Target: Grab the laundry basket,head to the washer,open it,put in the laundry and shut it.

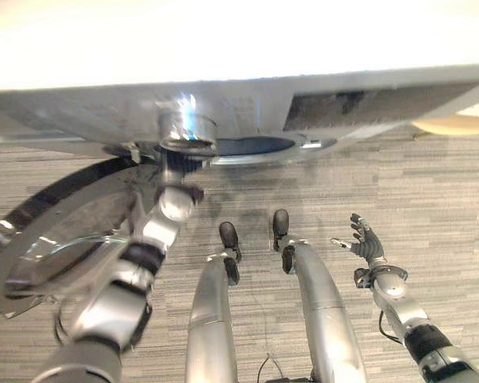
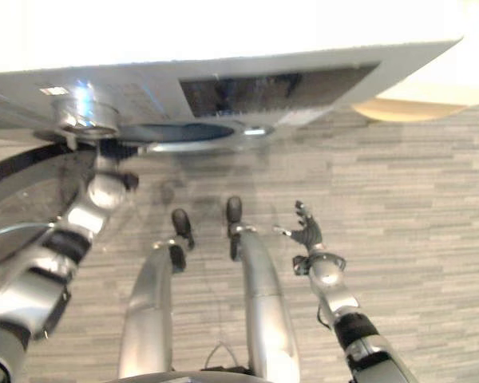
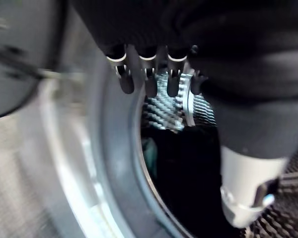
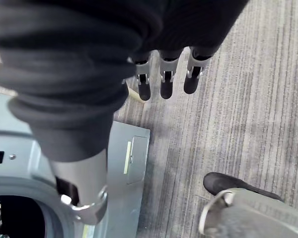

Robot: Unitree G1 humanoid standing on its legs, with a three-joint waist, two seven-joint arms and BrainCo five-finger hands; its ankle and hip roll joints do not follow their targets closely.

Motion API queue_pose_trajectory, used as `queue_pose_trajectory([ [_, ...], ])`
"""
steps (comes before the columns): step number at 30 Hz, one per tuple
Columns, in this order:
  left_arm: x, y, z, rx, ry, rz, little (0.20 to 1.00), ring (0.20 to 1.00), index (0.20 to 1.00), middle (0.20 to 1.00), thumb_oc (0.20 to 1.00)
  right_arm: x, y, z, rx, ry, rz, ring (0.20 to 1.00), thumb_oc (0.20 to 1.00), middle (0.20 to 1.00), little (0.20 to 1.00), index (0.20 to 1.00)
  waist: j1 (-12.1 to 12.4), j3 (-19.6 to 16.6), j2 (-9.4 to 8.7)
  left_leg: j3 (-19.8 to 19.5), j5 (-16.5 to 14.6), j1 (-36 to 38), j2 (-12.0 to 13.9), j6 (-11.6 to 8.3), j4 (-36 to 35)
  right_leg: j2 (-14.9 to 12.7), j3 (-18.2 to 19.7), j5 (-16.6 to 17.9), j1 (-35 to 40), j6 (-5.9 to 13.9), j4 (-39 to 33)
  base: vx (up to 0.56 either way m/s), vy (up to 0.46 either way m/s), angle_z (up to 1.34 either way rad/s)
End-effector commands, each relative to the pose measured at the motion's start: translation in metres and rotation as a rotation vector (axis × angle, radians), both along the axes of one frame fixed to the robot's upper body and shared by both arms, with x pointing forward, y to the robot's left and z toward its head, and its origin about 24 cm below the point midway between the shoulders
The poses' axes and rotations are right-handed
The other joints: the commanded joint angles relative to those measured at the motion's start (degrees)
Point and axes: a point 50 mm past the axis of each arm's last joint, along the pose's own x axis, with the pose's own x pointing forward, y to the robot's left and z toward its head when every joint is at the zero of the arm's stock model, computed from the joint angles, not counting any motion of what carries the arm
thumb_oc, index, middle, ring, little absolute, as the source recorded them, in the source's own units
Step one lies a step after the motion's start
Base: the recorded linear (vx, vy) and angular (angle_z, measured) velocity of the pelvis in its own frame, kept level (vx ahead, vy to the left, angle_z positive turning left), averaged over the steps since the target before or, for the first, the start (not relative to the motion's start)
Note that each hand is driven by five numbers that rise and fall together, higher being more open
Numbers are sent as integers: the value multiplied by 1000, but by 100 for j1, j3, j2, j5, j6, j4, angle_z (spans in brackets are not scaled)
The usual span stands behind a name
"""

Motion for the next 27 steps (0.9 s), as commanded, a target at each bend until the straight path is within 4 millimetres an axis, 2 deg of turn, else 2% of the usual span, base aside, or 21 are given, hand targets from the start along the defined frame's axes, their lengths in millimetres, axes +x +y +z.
queue_pose_trajectory([
  [1,6,-2,24,-36,-89,-60,1000,1000,1000,1000,1000,-12,-5,-8,-45,31,-5,1000,1000,1000,1000,1000,-165,-120,-1,-245,-203,483,128,-71,-274,-159,269,-179,761,647,-741,32,0,35],
  [3,-15,-6,-14,-141,5,-69,1000,1000,1000,1000,1000,-19,-10,-19,-48,89,-39,1000,1000,1000,1000,1000,-70,-166,-11,-262,-77,1131,43,-116,-779,-162,191,-101,1381,671,-1158,46,-22,20],
  [4,-15,-6,-14,-141,5,-69,1000,1000,1000,1000,1000,-19,-10,-19,-48,89,-39,1000,1000,1000,1000,1000,-70,-162,-12,-261,-76,1137,43,-116,-782,-163,192,-100,1387,671,-1161,172,-23,16],
  [5,-52,1,-67,-205,166,-43,1000,1000,1000,1000,1000,-35,-18,-37,-46,178,-69,1000,1000,1000,1000,1000,84,-296,-10,-246,108,2095,-29,-152,-1473,-143,83,-13,2342,683,-1763,201,-29,6],
  [8,-86,11,-110,-246,329,10,1000,1000,1000,1000,1000,-51,-26,-52,-58,259,-85,1000,1000,1000,1000,1000,173,-448,-17,-241,413,2812,-61,-155,-2043,-119,-48,172,3174,660,-2400,123,-32,6],
  [9,-108,15,-135,-233,445,41,1000,1000,1000,1000,1000,-63,-30,-63,-74,320,-92,1000,1000,1000,1000,1000,211,-567,-27,-265,526,3221,-53,-194,-2279,-84,-118,196,3709,652,-2770,123,-29,11],
  [10,-108,15,-135,-233,445,41,1000,1000,1000,1000,1000,-63,-30,-63,-74,320,-92,1000,1000,1000,1000,1000,210,-559,-27,-266,528,3233,-53,-195,-2285,-83,-120,198,3722,652,-2776,190,-25,15],
  [11,-127,20,-154,-235,534,70,1000,1000,1000,1000,1000,-75,-34,-72,-83,376,-100,1000,1000,1000,1000,1000,222,-738,-25,-275,557,3516,-74,-196,-2507,-29,-171,215,4065,666,-3048,112,-5,28],
  [12,-127,20,-154,-235,534,70,1000,1000,1000,1000,1000,-75,-34,-72,-83,376,-100,1000,1000,1000,1000,1000,222,-732,-25,-275,559,3527,-74,-196,-2513,-28,-171,217,4075,666,-3052,167,-5,30],
  [13,-137,25,-163,-236,579,96,1000,1000,1000,1000,1000,-81,-36,-77,-87,405,-106,1000,1000,1000,1000,1000,237,-826,-31,-301,571,3660,-85,-196,-2621,-21,-196,243,4234,679,-3192,143,28,22],
  [14,-155,29,-177,-251,646,132,1000,1000,1000,1000,1000,-89,-39,-83,-87,439,-120,1000,1000,1000,1000,1000,280,-955,-60,-350,560,3858,-137,-179,-2723,-26,-207,312,4507,718,-3424,141,29,13],
  [15,-155,29,-177,-251,646,132,1000,1000,1000,1000,1000,-89,-39,-83,-87,439,-119,1000,1000,1000,1000,1000,273,-972,-61,-355,575,3838,-141,-177,-2731,-29,-213,323,4490,719,-3431,94,48,8],
  [17,-165,33,-185,-260,686,168,1000,1000,1000,1000,1000,-93,-42,-87,-77,461,-140,1000,1000,1000,1000,1000,327,-1011,-126,-551,485,3863,-356,-178,-2665,-76,-189,391,4637,770,-3623,35,80,5],
  [19,-174,35,-191,-250,726,175,1000,1000,1000,1000,1000,-102,-44,-93,-76,508,-152,1000,1000,1000,1000,1000,301,-1159,-93,-568,449,4004,-377,-152,-2863,-58,-204,422,4719,821,-3733,69,121,0],
  [22,-183,38,-196,-237,752,190,1000,1000,1000,1000,1000,-107,-46,-96,-82,526,-155,1000,1000,1000,1000,1000,349,-1224,-85,-663,432,4146,-471,-45,-3047,-93,-68,452,4644,912,-3493,33,167,-14],
  [23,-179,40,-194,-230,742,192,1000,1000,1000,1000,1000,-103,-44,-95,-81,520,-149,1000,1000,1000,1000,1000,316,-1146,-75,-657,468,4106,-459,-9,-3027,-106,44,498,4460,984,-3200,-190,92,-33],
  [24,-169,45,-189,-192,725,194,1000,1000,1000,1000,1000,-103,-42,-96,-71,527,-155,1000,1000,1000,1000,1000,205,-1005,-32,-747,575,3957,-462,58,-2988,63,867,557,4070,1204,-2601,-190,92,-26],
  [25,-169,45,-189,-192,725,194,1000,1000,1000,1000,1000,-103,-42,-96,-70,527,-155,1000,1000,1000,1000,1000,217,-1009,-35,-734,572,3954,-462,59,-2987,64,880,552,4056,1205,-2588,-220,66,-8],
  [26,-162,46,-184,-164,704,186,1000,1000,1000,1000,1000,-107,-41,-99,-64,542,-163,1000,1000,1000,1000,1000,179,-965,-2,-777,627,3878,-457,83,-2961,254,1282,474,3941,1190,-2337,-166,6,8],
  [27,-155,46,-180,-157,685,178,1000,1000,1000,1000,1000,-113,-39,-104,-53,568,-171,1000,1000,1000,1000,1000,158,-938,19,-805,691,3809,-429,83,-2944,314,1440,370,3979,1161,-2241,-205,-18,31],
])
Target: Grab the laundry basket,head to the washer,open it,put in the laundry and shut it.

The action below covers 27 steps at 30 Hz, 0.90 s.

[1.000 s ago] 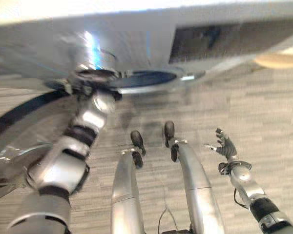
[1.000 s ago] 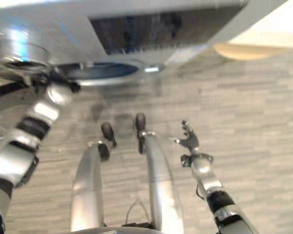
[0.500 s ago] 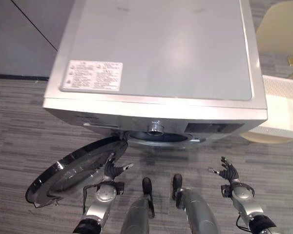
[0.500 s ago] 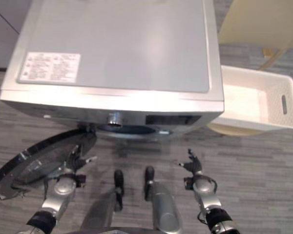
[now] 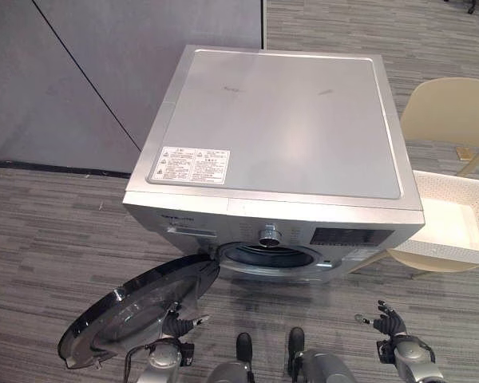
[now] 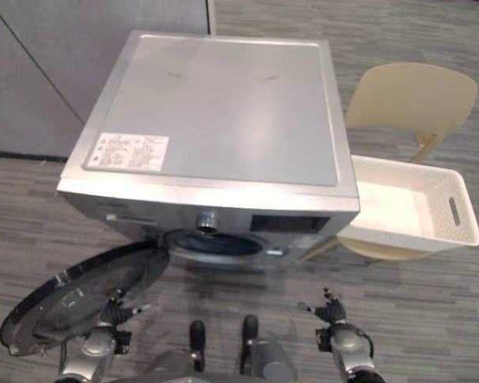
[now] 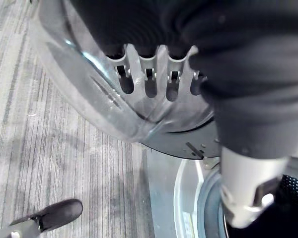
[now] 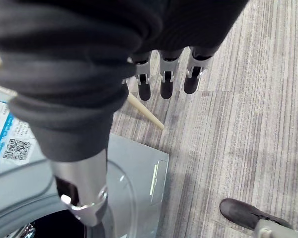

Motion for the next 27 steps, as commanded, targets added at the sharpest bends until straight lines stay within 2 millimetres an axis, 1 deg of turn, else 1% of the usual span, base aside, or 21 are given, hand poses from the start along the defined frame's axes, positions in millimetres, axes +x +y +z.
queue_pose_trajectory([
  [1,28,12,23,74,-124,-25,1000,1000,1000,1000,1000,-2,10,-4,30,1,9,1000,1000,1000,1000,1000,-103,289,-152,-348,119,-292,-50,-2,-108,0,647,32,438,566,-585,-178,-58,35],
  [3,31,10,25,60,-140,-15,1000,1000,1000,1000,1000,-5,12,-7,33,24,14,1000,1000,1000,1000,1000,-13,207,-123,-340,252,-295,22,-31,-286,-94,396,-100,637,462,-526,-155,-122,40],
  [4,32,11,29,49,-168,2,1000,1000,1000,1000,1000,-6,16,-9,42,31,24,1000,1000,1000,1000,1000,141,46,-200,-312,345,-322,10,-108,-438,-162,183,-210,1090,462,-950,-164,-219,26],
  [5,31,11,30,43,-179,7,1000,1000,1000,1000,1000,-7,17,-10,44,33,25,1000,1000,1000,1000,1000,220,-3,-264,-324,429,-332,-9,-143,-486,-198,93,-286,1293,447,-1361,-229,-279,5],
  [6,32,10,33,33,-201,26,1000,1000,1000,1000,1000,-3,19,-8,46,21,24,1000,1000,1000,1000,1000,264,-5,-267,-363,635,-466,28,-238,-505,-84,150,-326,1295,385,-1543,-340,-301,21],
  [7,36,8,40,13,-247,38,1000,1000,1000,1000,1000,1,17,-6,34,9,19,1000,1000,1000,1000,1000,335,-23,-249,-404,937,-725,72,-396,-651,119,333,-287,1297,263,-1910,-364,-292,43],
  [8,36,5,42,7,-260,32,1000,1000,1000,1000,1000,1,15,-5,28,2,14,1000,1000,1000,1000,1000,371,-9,-250,-466,999,-813,54,-435,-650,148,302,-257,1370,230,-2076,-256,-198,55],
  [9,36,5,42,7,-260,32,1000,1000,1000,1000,1000,0,15,-5,28,2,15,1000,1000,1000,1000,1000,364,-11,-248,-473,1001,-815,52,-435,-650,148,294,-254,1375,229,-2084,-167,-111,32],
  [10,39,1,45,-1,-282,24,1000,1000,1000,1000,1000,1,12,-3,24,-8,5,1000,1000,1000,1000,1000,387,74,-229,-515,989,-974,6,-453,-534,182,233,-229,1343,184,-2088,-232,-76,9],
  [11,44,-3,50,-12,-312,13,1000,1000,1000,1000,1000,2,7,-2,10,-8,-4,1000,1000,1000,1000,1000,388,182,-245,-445,827,-1027,-49,-412,-270,128,141,-191,1317,172,-2083,-315,-88,14],
  [12,44,-6,52,-24,-321,1,1000,1000,1000,1000,1000,0,6,-3,2,5,-7,1000,1000,1000,1000,1000,380,186,-273,-432,720,-1037,-84,-362,-39,82,28,-129,1252,186,-2111,-266,-61,59],
  [13,42,-6,50,-20,-311,-7,1000,1000,1000,1000,1000,0,5,-4,-12,17,-2,1000,1000,1000,1000,1000,367,170,-314,-465,526,-948,-136,-313,58,29,-41,-82,1237,213,-2137,-127,-30,68],
  [14,42,-6,50,-20,-311,-7,1000,1000,1000,1000,1000,0,5,-4,-12,17,-2,1000,1000,1000,1000,1000,359,182,-312,-472,511,-941,-138,-312,75,28,-49,-85,1256,214,-2142,-130,-20,55],
  [15,44,-8,59,-6,-355,-35,1000,1000,1000,1000,1000,-1,4,-4,-14,18,10,1000,1000,1000,1000,1000,324,124,-333,-612,386,-778,-260,-283,123,14,-132,18,1200,236,-2160,-95,-3,18],
  [18,45,-7,66,7,-386,-47,1000,1000,1000,1000,1000,-6,3,-6,-20,32,16,1000,1000,1000,1000,1000,290,-37,-370,-647,259,-550,-244,-203,-13,77,-194,37,1271,230,-2257,-26,10,35],
  [19,45,-7,66,7,-386,-47,1000,1000,1000,1000,1000,-6,3,-6,-20,32,16,1000,1000,1000,1000,1000,287,-34,-371,-649,261,-543,-244,-203,-17,77,-196,37,1277,230,-2259,26,13,30],
  [23,57,-2,83,69,-459,-71,1000,1000,1000,1000,1000,-8,-2,-6,-26,41,-5,1000,1000,1000,1000,1000,256,-154,-443,-635,238,-376,-226,-198,-63,89,-259,57,1426,227,-2346,53,34,-2],
  [24,61,2,90,107,-481,-87,1000,1000,1000,1000,1000,-9,-1,-7,-23,41,0,1000,1000,1000,1000,1000,255,-199,-461,-625,235,-267,-215,-189,-155,90,-258,56,1475,237,-2344,140,45,-1],
  [25,69,11,108,192,-541,-111,1000,1000,1000,1000,1000,-9,0,-7,-19,40,15,1000,1000,1000,1000,1000,239,-278,-469,-630,229,-146,-200,-179,-259,82,-240,47,1514,250,-2315,103,36,-2],
  [26,69,11,108,193,-541,-111,1000,1000,1000,1000,1000,-9,1,-7,-19,40,15,1000,1000,1000,1000,1000,240,-273,-473,-629,231,-136,-200,-179,-267,82,-239,45,1520,250,-2315,84,43,-5],
  [27,73,16,116,242,-566,-125,1000,1000,1000,1000,1000,-10,0,-6,-21,40,24,1000,1000,1000,1000,1000,225,-310,-466,-623,227,-70,-202,-177,-315,82,-225,34,1547,251,-2304,70,31,-3],
])
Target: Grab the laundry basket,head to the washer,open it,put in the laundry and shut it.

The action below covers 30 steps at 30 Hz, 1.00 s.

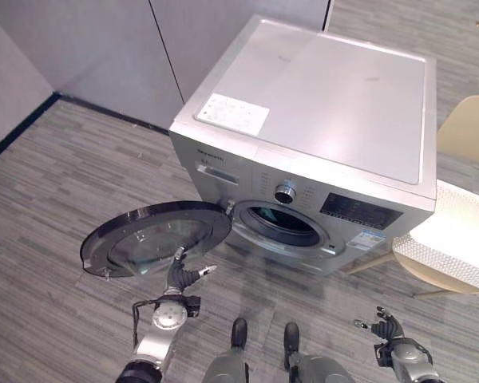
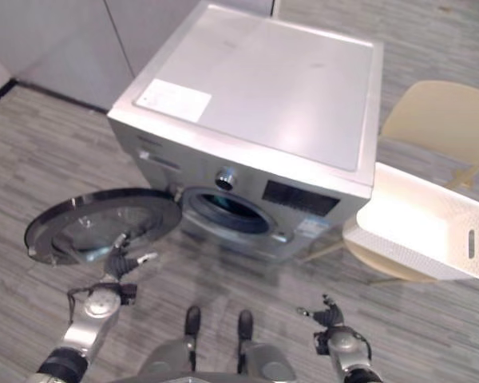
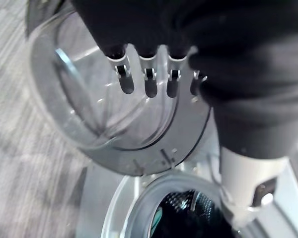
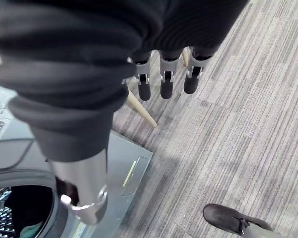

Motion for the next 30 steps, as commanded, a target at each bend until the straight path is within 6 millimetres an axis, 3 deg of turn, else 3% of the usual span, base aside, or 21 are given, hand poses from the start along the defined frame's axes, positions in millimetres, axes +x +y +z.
queue_pose_trajectory([
  [1,17,27,39,211,-173,24,1000,1000,1000,1000,1000,-3,-2,2,-22,-13,50,1000,1000,1000,1000,1000,-52,-492,-331,83,-192,-366,-309,66,269,-66,170,-661,119,423,95,107,43,-2],
  [4,42,53,75,420,-228,17,1000,1000,1000,1000,1000,-2,-8,7,-35,-27,99,1000,1000,1000,1000,1000,-168,-638,-286,152,-229,-120,-273,58,112,-79,210,-703,230,448,105,125,46,-3],
  [7,52,65,74,472,-158,23,1000,1000,1000,1000,1000,-2,-9,7,-42,-10,123,1000,1000,1000,1000,1000,-227,-662,-248,180,-229,-51,-258,53,57,-87,222,-710,257,468,108,85,44,-4],
  [12,65,106,73,733,99,28,1000,1000,1000,1000,1000,-1,-13,7,-62,27,175,1000,1000,1000,1000,1000,-383,-649,-178,273,-253,-60,-216,52,30,-113,267,-683,125,532,164,57,42,-6],
  [13,65,105,73,733,98,28,1000,1000,1000,1000,1000,0,-13,7,-62,27,174,1000,1000,1000,1000,1000,-379,-651,-178,273,-253,-65,-216,52,32,-113,267,-683,120,532,167,5,35,-8],
  [19,51,128,56,782,307,45,1000,1000,1000,1000,1000,-2,-15,5,-76,70,197,1000,1000,1000,1000,1000,-403,-580,-214,322,-230,-330,-165,61,97,-94,298,-605,-193,557,209,-19,17,-14],
  [20,43,131,44,769,364,50,1000,1000,1000,1000,1000,-2,-15,3,-79,86,201,1000,1000,1000,1000,1000,-383,-571,-235,339,-216,-388,-148,59,102,-86,321,-586,-266,564,222,-1,5,-6],
  [23,25,124,16,667,421,59,1000,1000,1000,1000,1000,-3,-15,2,-85,97,206,1000,1000,1000,1000,1000,-335,-579,-250,361,-211,-367,-147,64,72,-85,346,-582,-254,556,201,25,2,-3],
  [27,-15,82,-43,359,464,90,1000,1000,1000,1000,1000,5,-11,5,-83,66,203,1000,1000,1000,1000,1000,-225,-566,-229,366,-215,-210,-159,69,11,-76,354,-614,-128,520,145,12,-15,-10],
  [28,-15,82,-43,359,464,90,1000,1000,1000,1000,1000,5,-11,5,-83,66,203,1000,1000,1000,1000,1000,-225,-566,-229,366,-215,-209,-159,69,11,-76,353,-614,-127,520,145,-17,-35,-4],
  [29,-33,56,-61,234,462,57,1000,1000,1000,1000,1000,8,-11,8,-90,51,207,1000,1000,1000,1000,1000,-183,-555,-201,351,-217,-149,-164,78,6,-63,355,-634,-62,491,123,-35,-37,0],
  [30,-39,43,-66,178,451,29,1000,1000,1000,1000,1000,11,-10,11,-95,33,215,1000,1000,1000,1000,1000,-160,-532,-186,348,-213,-125,-164,81,4,-54,364,-635,-40,475,116,-64,-52,-4],
])
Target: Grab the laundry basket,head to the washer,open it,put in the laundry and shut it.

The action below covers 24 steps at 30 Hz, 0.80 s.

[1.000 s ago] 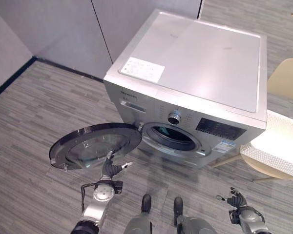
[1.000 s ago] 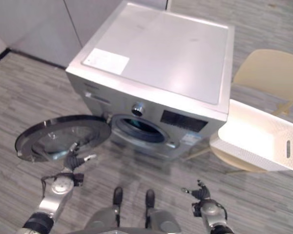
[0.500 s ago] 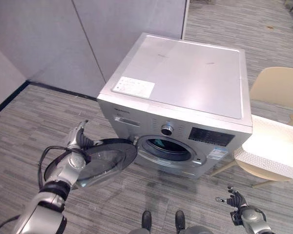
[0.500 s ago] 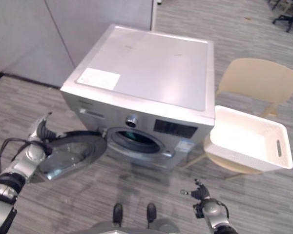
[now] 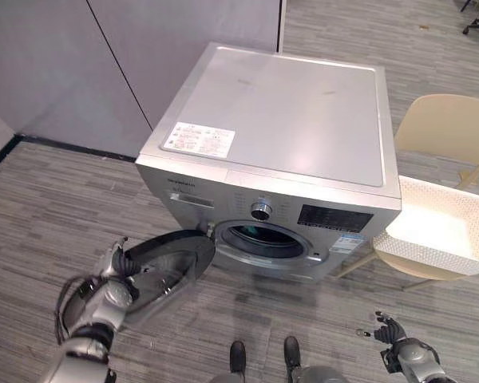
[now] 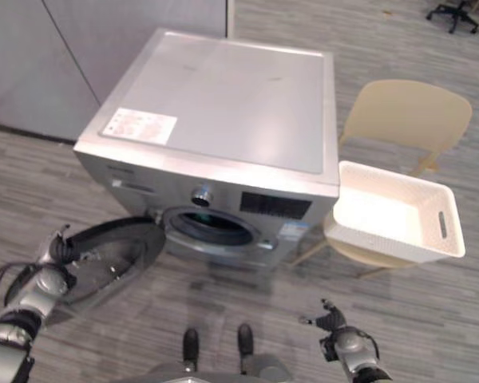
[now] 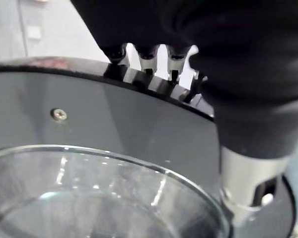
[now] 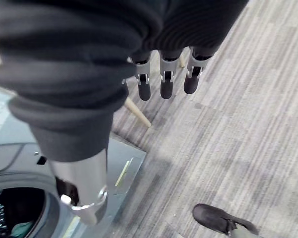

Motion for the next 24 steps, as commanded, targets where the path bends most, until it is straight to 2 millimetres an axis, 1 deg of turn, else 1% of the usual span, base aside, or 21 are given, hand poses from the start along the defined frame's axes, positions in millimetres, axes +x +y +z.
queue_pose_trajectory([
  [1,-44,-64,-54,-346,123,-43,1000,1000,1000,1000,1000,9,-1,9,-37,-52,55,1000,1000,1000,1000,1000,186,0,-241,-86,-277,-260,-121,39,124,-17,4,-769,-52,385,319,-49,-29,-5],
  [2,-44,-64,-54,-346,124,-42,1000,1000,1000,1000,1000,8,-1,9,-37,-51,55,1000,1000,1000,1000,1000,187,-1,-240,-84,-278,-255,-120,38,122,-16,6,-770,-48,384,319,-150,-105,3],
  [3,-47,-98,-53,-482,96,-126,1000,1000,1000,1000,1000,16,1,13,-47,-77,73,1000,1000,1000,1000,1000,249,104,-224,-92,-211,-322,-71,26,181,25,-33,-781,-58,340,323,-122,-91,7],
  [4,-47,-98,-53,-483,97,-126,1000,1000,1000,1000,1000,15,1,13,-47,-77,73,1000,1000,1000,1000,1000,250,104,-224,-91,-211,-323,-71,25,182,25,-32,-781,-59,339,324,-239,-182,7],
  [5,-41,-115,-47,-517,71,-200,1000,1000,1000,1000,1000,18,3,14,-50,-84,85,1000,1000,1000,1000,1000,277,185,-224,-109,-144,-409,-10,-6,223,59,-40,-793,-85,308,335,-118,-91,-2],
  [6,-41,-115,-47,-517,71,-200,1000,1000,1000,1000,1000,18,3,14,-50,-84,85,1000,1000,1000,1000,1000,281,186,-224,-107,-144,-410,-9,-7,224,60,-38,-793,-87,308,338,-166,-132,-4],
  [8,-32,-127,-38,-535,40,-264,1000,1000,1000,1000,1000,20,5,15,-51,-97,92,1000,1000,1000,1000,1000,283,243,-233,-120,-85,-483,57,-38,251,110,-23,-799,-124,268,341,-97,-87,-8],
  [9,-32,-127,-38,-535,40,-265,1000,1000,1000,1000,1000,20,5,15,-51,-97,91,1000,1000,1000,1000,1000,288,244,-233,-116,-85,-481,58,-39,251,111,-19,-799,-125,268,343,-175,-128,-42],
  [10,-19,-139,-27,-559,-13,-305,1000,1000,1000,1000,1000,22,8,16,-50,-105,96,1000,1000,1000,1000,1000,273,346,-245,-122,-8,-623,132,-79,305,159,5,-783,-214,241,339,-200,-119,-51],
  [12,-1,-152,-16,-562,-71,-345,1000,1000,1000,1000,1000,25,9,17,-55,-112,98,1000,1000,1000,1000,1000,236,442,-251,-120,38,-737,174,-123,336,192,44,-739,-323,230,344,-213,-121,-52],
  [13,15,-168,-5,-564,-121,-382,1000,1000,1000,1000,1000,24,9,16,-63,-107,102,1000,1000,1000,1000,1000,175,517,-256,-105,42,-768,213,-145,348,211,95,-705,-369,229,330,-113,-64,-43],
  [14,15,-168,-5,-564,-121,-383,1000,1000,1000,1000,1000,25,9,16,-63,-108,102,1000,1000,1000,1000,1000,176,505,-254,-106,54,-791,216,-147,347,213,95,-693,-391,228,328,-109,-59,-43],
  [18,51,-201,27,-581,-252,-461,1000,1000,1000,1000,1000,27,7,17,-82,-114,99,1000,1000,1000,1000,1000,20,628,-228,-81,77,-956,244,-211,344,213,191,-564,-611,279,251,-115,-28,-44],
  [19,57,-207,33,-584,-272,-479,1000,1000,1000,1000,1000,27,7,17,-86,-117,96,1000,1000,1000,1000,1000,-22,626,-224,-87,74,-985,255,-220,334,213,207,-544,-646,289,210,-63,-26,-20],
  [20,57,-207,33,-584,-272,-479,1000,1000,1000,1000,1000,27,7,17,-86,-117,96,1000,1000,1000,1000,1000,-22,626,-224,-87,74,-985,256,-220,334,213,207,-544,-646,289,211,-62,-70,10],
  [21,69,-221,47,-598,-313,-506,1000,1000,1000,1000,1000,23,6,16,-89,-114,89,1000,1000,1000,1000,1000,-146,638,-206,-136,97,-1069,239,-227,315,258,241,-490,-751,272,191,-64,-59,18],
  [24,83,-235,60,-615,-353,-495,1000,1000,1000,1000,1000,22,7,16,-88,-124,74,1000,1000,1000,1000,1000,-310,659,-185,-206,122,-1163,218,-224,284,313,333,-456,-948,245,295,-77,-44,32],
])
